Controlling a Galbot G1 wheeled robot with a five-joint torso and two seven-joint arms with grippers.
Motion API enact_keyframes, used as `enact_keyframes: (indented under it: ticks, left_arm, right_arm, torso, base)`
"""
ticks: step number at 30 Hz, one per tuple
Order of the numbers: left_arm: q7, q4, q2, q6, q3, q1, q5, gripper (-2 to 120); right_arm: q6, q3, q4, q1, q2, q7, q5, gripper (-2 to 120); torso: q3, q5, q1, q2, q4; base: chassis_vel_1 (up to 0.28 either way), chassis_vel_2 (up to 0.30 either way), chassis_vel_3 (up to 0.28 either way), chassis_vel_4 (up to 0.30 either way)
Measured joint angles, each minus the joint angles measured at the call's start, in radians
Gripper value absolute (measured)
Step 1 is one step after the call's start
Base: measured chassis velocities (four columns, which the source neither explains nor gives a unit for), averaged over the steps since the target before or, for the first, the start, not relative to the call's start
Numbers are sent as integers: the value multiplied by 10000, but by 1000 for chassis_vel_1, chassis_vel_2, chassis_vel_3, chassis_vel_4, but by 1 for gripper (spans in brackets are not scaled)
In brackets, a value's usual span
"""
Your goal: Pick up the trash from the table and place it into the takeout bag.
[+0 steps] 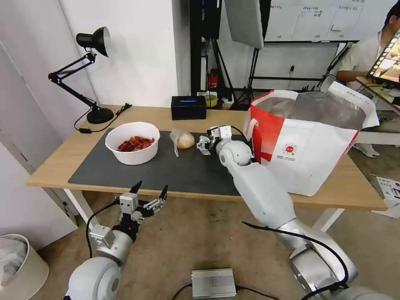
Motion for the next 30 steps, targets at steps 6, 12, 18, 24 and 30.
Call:
enact_keyframes:
  ticks: [6,12,18,24,30]
  left_arm:
    - [0,26,-14,-6,13,-20,1,100]
    - [0,52,-53,-16,66,-45,8,100]
    - [5,38,-27,-22,68,-51,-1,100]
    - [5,60,-4,-23,82,-93,-12,100]
    - [7,89,-25,-23,128,-114,-14,100]
  right_arm:
    - [-4,31,-222,81,17,-222,-6,100]
    - [-15,62,-234,28,48,-269,-26,100]
    - [-105,144,-159,-71,37,-281,-48,100]
    - [-114,169,-158,-87,21,-284,-60,100]
    - [-119,191,-211,-87,145,-262,-80,100]
  torso:
    - [0,1,0,0,0]
    - [0,0,0,0,1]
    - [0,1,0,0,0]
    - [0,1,0,0,-1]
    - [-1,0,-1,-1,1]
  base:
    - [0,0,0,0]
    - [0,0,0,0]
    - [0,0,0,0]
    - [0,0,0,0]
    - [0,0,0,0]
